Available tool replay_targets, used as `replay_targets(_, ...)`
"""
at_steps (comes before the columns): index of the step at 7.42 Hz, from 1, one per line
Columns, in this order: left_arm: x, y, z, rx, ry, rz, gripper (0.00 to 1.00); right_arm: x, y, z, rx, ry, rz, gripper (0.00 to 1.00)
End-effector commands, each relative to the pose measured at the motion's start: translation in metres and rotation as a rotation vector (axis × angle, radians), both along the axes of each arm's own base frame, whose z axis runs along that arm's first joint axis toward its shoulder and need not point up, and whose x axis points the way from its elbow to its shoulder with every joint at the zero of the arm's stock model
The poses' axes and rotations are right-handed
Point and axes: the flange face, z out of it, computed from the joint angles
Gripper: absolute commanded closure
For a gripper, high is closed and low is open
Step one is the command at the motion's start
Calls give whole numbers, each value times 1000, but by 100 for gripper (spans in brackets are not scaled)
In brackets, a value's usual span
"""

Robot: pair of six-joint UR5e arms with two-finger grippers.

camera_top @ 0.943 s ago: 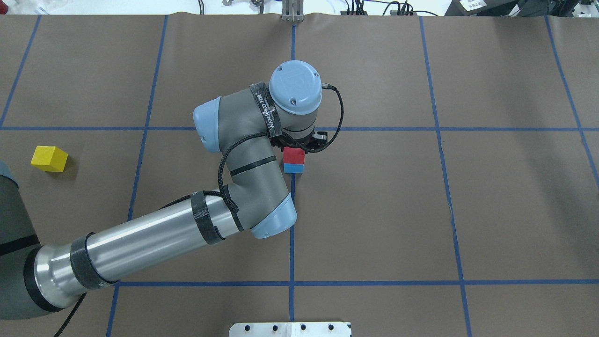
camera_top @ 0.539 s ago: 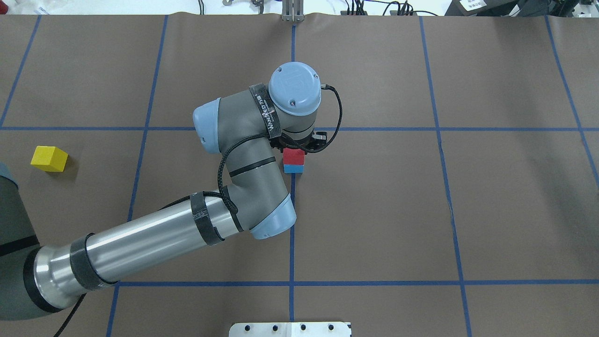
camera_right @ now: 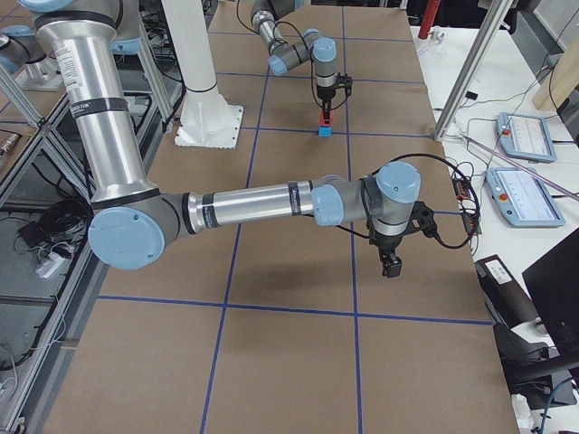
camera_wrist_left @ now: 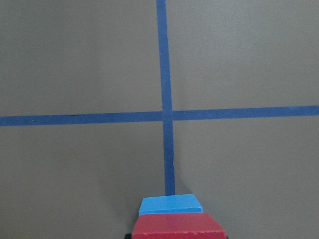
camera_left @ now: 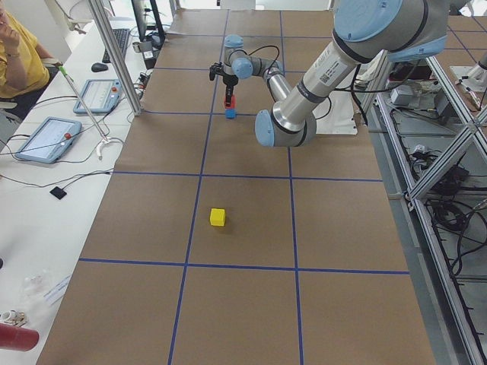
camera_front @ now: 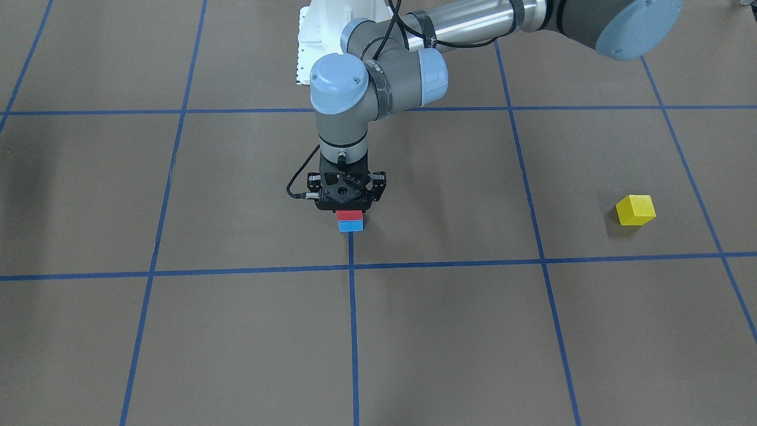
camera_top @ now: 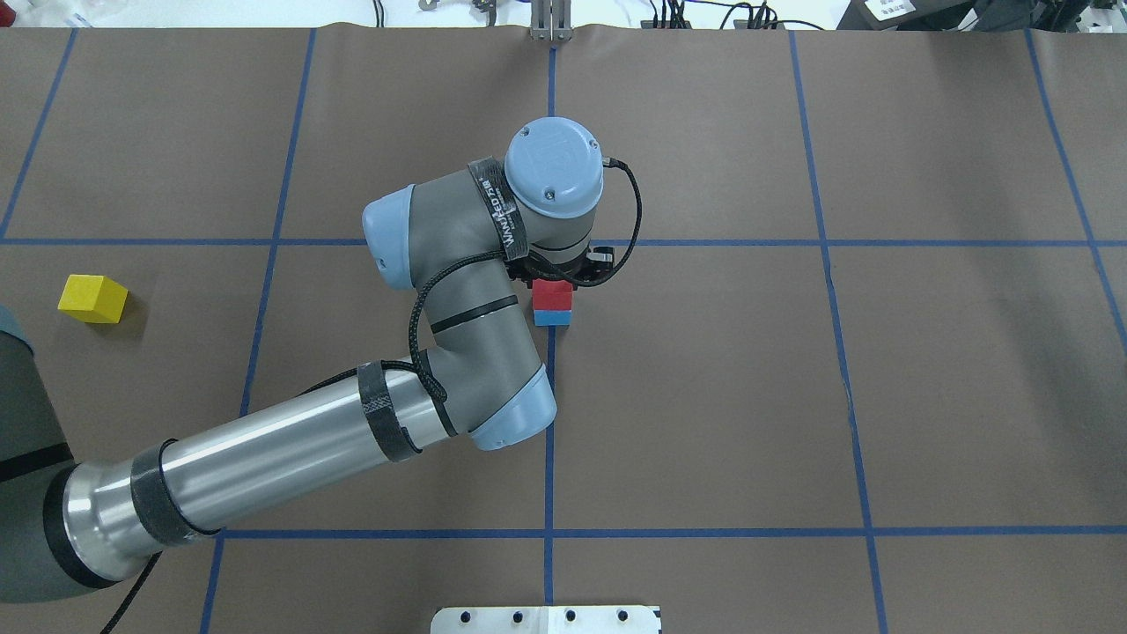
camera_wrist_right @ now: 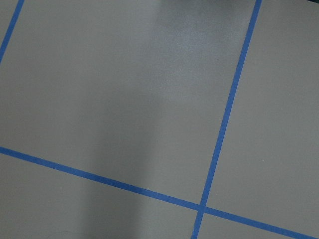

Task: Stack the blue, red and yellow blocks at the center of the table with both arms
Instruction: 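Lower the red cube onto the blue cube with the left gripper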

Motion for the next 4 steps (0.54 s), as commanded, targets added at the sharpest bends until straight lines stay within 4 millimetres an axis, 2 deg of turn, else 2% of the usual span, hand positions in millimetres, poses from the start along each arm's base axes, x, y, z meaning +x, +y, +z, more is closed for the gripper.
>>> replay_targets(1, 0, 0, 1, 4, -1, 4, 78, 0, 0, 0, 0, 0, 0, 0)
replay_targets(4, 0, 0, 7, 4, -6, 6, 71, 0, 0, 0, 1, 0, 0, 0)
